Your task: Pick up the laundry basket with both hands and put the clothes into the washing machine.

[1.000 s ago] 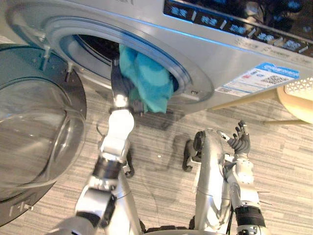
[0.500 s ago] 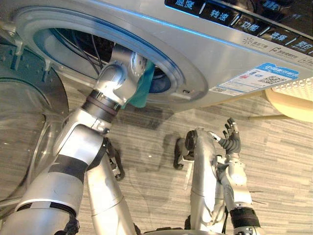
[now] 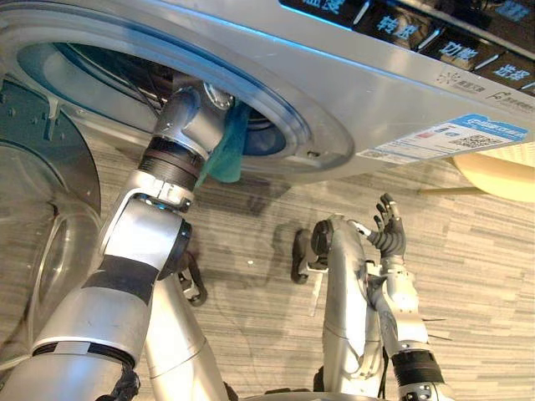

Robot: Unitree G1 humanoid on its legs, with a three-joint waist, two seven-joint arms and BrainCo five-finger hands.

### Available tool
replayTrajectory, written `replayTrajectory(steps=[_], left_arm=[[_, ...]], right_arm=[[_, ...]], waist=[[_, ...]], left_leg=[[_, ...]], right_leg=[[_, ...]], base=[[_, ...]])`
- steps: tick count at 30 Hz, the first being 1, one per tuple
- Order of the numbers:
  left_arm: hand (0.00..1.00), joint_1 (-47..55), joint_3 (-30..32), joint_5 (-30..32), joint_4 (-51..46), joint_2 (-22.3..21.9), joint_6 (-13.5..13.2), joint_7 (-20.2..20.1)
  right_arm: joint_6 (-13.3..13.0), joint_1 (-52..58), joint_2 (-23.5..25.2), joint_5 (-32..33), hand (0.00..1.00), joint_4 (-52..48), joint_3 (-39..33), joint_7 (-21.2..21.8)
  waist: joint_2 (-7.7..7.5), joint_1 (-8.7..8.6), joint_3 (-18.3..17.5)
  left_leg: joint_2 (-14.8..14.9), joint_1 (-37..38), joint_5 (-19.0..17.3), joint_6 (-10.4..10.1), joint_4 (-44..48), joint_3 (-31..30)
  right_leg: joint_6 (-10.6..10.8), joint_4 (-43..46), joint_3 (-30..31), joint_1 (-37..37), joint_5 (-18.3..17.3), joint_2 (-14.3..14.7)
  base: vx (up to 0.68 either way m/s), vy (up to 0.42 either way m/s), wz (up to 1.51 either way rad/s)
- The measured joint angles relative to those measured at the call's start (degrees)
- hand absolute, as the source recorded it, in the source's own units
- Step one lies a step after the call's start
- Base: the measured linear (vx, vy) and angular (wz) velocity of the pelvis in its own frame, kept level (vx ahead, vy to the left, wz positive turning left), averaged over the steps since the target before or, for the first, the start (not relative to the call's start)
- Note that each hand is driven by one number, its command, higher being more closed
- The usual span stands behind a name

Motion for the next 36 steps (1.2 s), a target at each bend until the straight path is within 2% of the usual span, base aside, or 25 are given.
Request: replayTrajectory(steps=[4,7,10,11,15,17,19,22,27,28,30,34,36], left_arm=[[0.00,4.42,2.92,-4.79,-4.97,0.24,-0.76,-0.44],[0.00,13.31,4.55,-7.63,-14.79,0.01,-1.66,0.22],[0.00,25.39,7.43,-11.51,-25.24,-2.61,-4.02,1.39],[0.00,31.43,8.51,-13.51,-27.85,-5.19,-4.94,1.66],[0.00,50.82,10.53,-21.13,-34.05,-13.88,-6.67,0.37],[0.00,57.38,10.53,-24.30,-36.15,-17.50,-7.79,-0.59],[0.00,62.30,10.50,-27.31,-37.62,-20.01,-8.83,-0.80],[0.00,68.33,10.87,-30.97,-38.63,-22.09,-10.85,-1.79],[0.00,72.69,14.98,-33.70,-36.51,-24.37,-11.36,-1.64],[0.00,72.70,15.44,-34.00,-35.51,-24.40,-11.33,-1.63],[0.00,72.79,16.31,-38.44,-31.95,-24.44,-11.19,-1.59],[0.00,71.43,17.52,-44.42,-27.55,-24.38,-11.28,-1.80],[0.00,66.96,18.13,-46.53,-21.12,-24.36,-11.24,-1.82]], right_arm=[[0.22,0.01,0.83,0.00,0.00,0.00,-0.09,0.29],[1.41,0.18,1.69,-0.05,0.00,-0.01,-0.04,0.37],[2.50,0.41,3.33,-0.31,0.00,-0.01,-0.02,0.33],[3.02,0.87,3.46,-0.53,0.00,-0.01,-0.09,0.27],[4.74,1.25,3.55,-2.28,0.00,-0.10,-1.06,0.16],[5.29,1.37,3.56,-2.35,0.00,-0.11,-2.46,0.02],[5.96,1.62,3.55,-2.47,0.00,-0.12,-3.21,-0.12],[6.07,2.77,3.55,-3.02,0.00,-0.13,-3.77,-0.83],[6.11,3.25,3.66,-3.53,0.00,-0.12,-3.74,-1.33],[6.11,3.24,3.67,-3.53,0.00,-0.12,-3.73,-1.35],[6.13,3.25,3.68,-3.52,0.00,-0.11,-3.66,-2.32],[6.23,3.15,3.71,-3.46,0.00,0.10,-3.58,-3.28],[6.27,2.76,3.60,-3.40,0.00,1.30,-3.54,-3.57]], waist=[[0.03,0.14,-0.01],[0.13,1.13,-0.07],[0.34,2.00,-0.42],[0.47,2.75,-1.62],[1.07,4.50,-2.62],[2.00,5.23,-3.57],[2.31,6.06,-3.83],[3.36,6.45,-4.52],[3.85,6.98,-4.80],[3.85,7.12,-4.80],[3.86,7.70,-4.80],[3.86,7.76,-4.79],[3.86,7.75,-4.79]], left_leg=[[-0.03,1.69,0.14,-0.27,-1.19,0.31],[-0.07,4.34,0.79,-1.06,-3.75,0.61],[-0.35,6.50,2.06,-1.33,-7.16,0.59],[-0.42,7.13,2.34,-1.59,-8.45,0.69],[-1.32,11.65,3.12,-2.29,-12.27,0.95],[-1.69,12.14,3.65,-2.10,-13.69,0.83],[-2.22,13.36,4.12,-2.37,-14.94,1.10],[-2.68,14.12,4.82,-2.14,-16.78,0.93],[-3.21,14.13,5.65,-2.67,-18.15,0.53],[-3.21,14.13,5.71,-2.73,-18.27,0.51],[-3.22,14.09,5.86,-2.92,-18.62,0.39],[-3.22,13.54,5.87,-2.94,-18.62,0.07],[-3.24,13.00,5.87,-2.94,-18.37,-0.02]], right_leg=[[-0.05,-0.67,-0.11,1.42,-0.02,-0.07],[-0.30,-2.65,-0.82,3.92,-0.05,-0.13],[-0.82,-5.13,-2.22,6.88,-0.18,-0.86],[-1.00,-6.13,-2.87,7.42,-0.19,-0.89],[-1.61,-8.75,-4.26,12.13,-0.53,-1.82],[-1.72,-10.00,-4.84,13.21,-0.60,-2.04],[-1.74,-10.86,-4.99,14.28,-0.62,-2.22],[-1.81,-12.19,-5.97,15.69,-0.70,-2.88],[-1.82,-13.02,-6.52,16.01,-0.69,-3.04],[-1.82,-13.09,-6.56,16.01,-0.69,-3.04],[-1.82,-13.25,-6.86,16.00,-0.69,-3.04],[-1.82,-13.43,-7.34,15.92,-0.69,-3.03],[-1.81,-13.49,-7.41,15.59,-0.69,-2.96]], base=[[0.01,-0.008,0.01],[0.04,-0.045,0.05],[0.06,-0.060,0.16],[0.07,-0.060,0.08],[0.09,-0.063,0.14],[0.06,-0.058,0.17],[0.05,-0.047,0.10],[0.03,-0.055,0.15],[0.02,-0.048,0.07],[0.02,-0.044,0.02],[0.03,-0.046,0.02],[0.02,-0.033,0.01],[0.00,0.000,0.00]])
